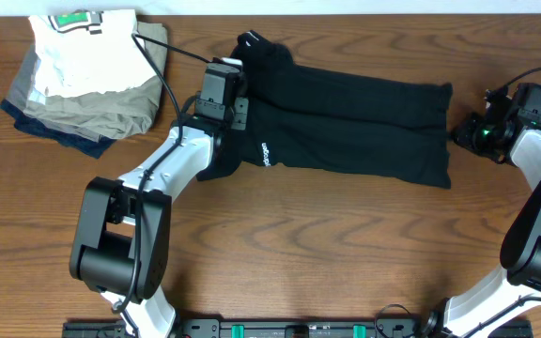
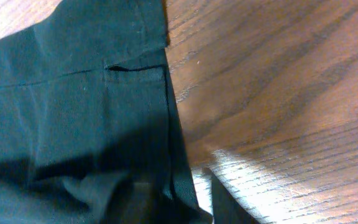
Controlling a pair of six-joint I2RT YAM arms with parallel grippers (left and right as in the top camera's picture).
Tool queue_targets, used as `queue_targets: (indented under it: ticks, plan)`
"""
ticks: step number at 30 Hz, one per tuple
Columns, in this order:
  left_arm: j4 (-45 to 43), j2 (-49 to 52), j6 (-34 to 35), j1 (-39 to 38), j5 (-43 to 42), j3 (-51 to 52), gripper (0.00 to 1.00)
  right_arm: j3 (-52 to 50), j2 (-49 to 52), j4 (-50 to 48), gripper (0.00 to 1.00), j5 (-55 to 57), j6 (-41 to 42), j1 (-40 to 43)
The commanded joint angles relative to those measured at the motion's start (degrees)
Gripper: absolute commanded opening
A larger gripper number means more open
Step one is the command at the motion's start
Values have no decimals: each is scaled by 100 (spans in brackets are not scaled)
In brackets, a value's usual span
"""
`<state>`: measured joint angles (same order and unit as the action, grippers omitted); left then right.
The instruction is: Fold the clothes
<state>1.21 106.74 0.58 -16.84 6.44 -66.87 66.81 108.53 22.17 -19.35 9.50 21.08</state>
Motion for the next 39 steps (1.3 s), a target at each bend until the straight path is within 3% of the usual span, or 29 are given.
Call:
queue_targets:
  ticks: [1, 2, 6, 10, 15, 19, 32, 39]
  plan:
    - [52, 76, -39, 44, 70, -129, 93, 116, 42, 13, 54, -111, 7, -90]
    - [116, 72, -37, 44, 70, -129, 98, 136, 17, 59, 58, -179, 4, -90]
    - [415, -15, -37, 44, 68, -136, 98, 487, -136, 638, 69, -205, -212, -87]
    - [973, -155, -35, 44, 28, -407, 98, 1204, -227, 1499, 73, -188, -592, -92]
    - [2402, -116, -105, 63, -391, -1679, 98, 2085, -225, 2214, 76, -149, -1161, -291]
    - [2964, 55, -289, 136, -660, -2710, 98, 2422, -223, 2306, 83, 385, -1307, -645]
    - [3003, 1829, -730, 162, -1878, -4562, 98, 2461, -223, 2275, 84, 710, -1318, -1038]
    - [2518, 2483, -1663, 129, -2356, -4750, 98, 2459, -223, 2592, 83, 713, -1322, -1038]
